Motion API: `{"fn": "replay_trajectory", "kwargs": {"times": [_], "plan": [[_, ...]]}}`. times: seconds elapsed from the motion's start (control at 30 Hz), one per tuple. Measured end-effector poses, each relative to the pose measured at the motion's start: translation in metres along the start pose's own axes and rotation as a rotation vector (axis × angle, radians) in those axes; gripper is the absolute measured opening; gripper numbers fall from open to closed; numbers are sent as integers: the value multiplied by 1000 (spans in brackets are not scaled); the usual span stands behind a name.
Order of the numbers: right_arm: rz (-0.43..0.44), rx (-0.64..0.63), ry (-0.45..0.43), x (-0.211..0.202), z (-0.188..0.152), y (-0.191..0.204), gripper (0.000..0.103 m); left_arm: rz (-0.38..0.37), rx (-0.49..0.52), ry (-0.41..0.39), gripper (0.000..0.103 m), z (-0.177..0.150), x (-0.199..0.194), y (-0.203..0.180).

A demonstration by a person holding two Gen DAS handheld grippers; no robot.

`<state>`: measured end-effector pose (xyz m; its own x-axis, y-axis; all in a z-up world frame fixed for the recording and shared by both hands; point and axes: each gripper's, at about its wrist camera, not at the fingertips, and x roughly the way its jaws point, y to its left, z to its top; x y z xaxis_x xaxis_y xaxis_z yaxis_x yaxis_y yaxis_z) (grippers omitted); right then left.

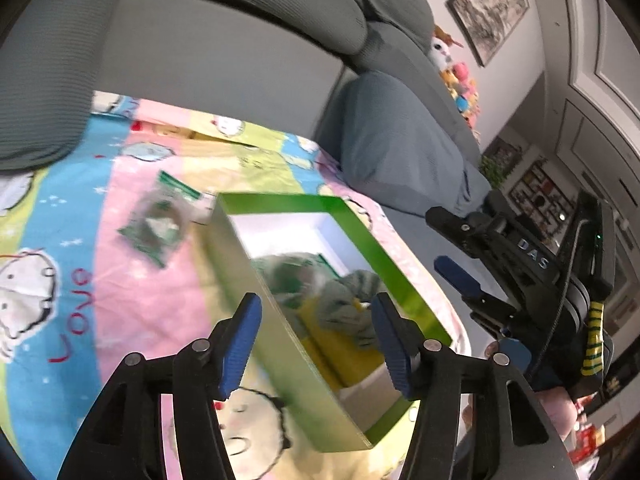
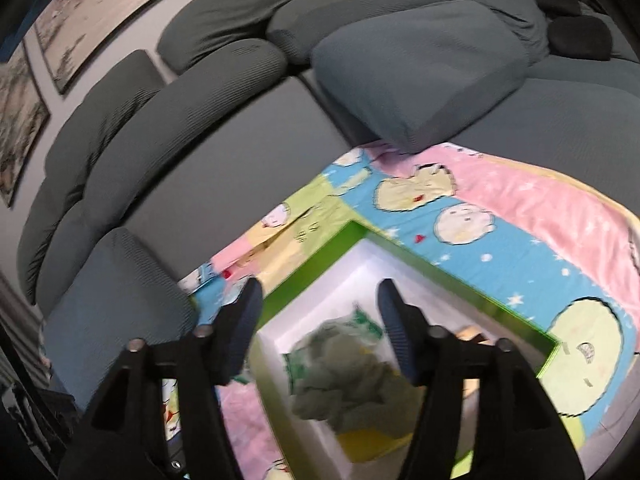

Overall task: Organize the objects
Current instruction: 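Open the right tool to drop the cloth into the box, then move the right tool to the last zip bag and grasp it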

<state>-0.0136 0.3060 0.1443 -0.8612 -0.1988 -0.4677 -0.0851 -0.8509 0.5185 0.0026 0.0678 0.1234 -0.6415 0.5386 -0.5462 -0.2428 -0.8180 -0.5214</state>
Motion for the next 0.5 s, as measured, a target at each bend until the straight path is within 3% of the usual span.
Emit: {"fn": "replay_trajectory", "kwargs": {"times": [0.13,0.5], "plan": [[41,-45,6,3,-7,21,73,31,-29,-26,73,1,-13,17],[98,-162,25,16,-30,69,82,154,-50,-35,75,2,-45,58]]}}
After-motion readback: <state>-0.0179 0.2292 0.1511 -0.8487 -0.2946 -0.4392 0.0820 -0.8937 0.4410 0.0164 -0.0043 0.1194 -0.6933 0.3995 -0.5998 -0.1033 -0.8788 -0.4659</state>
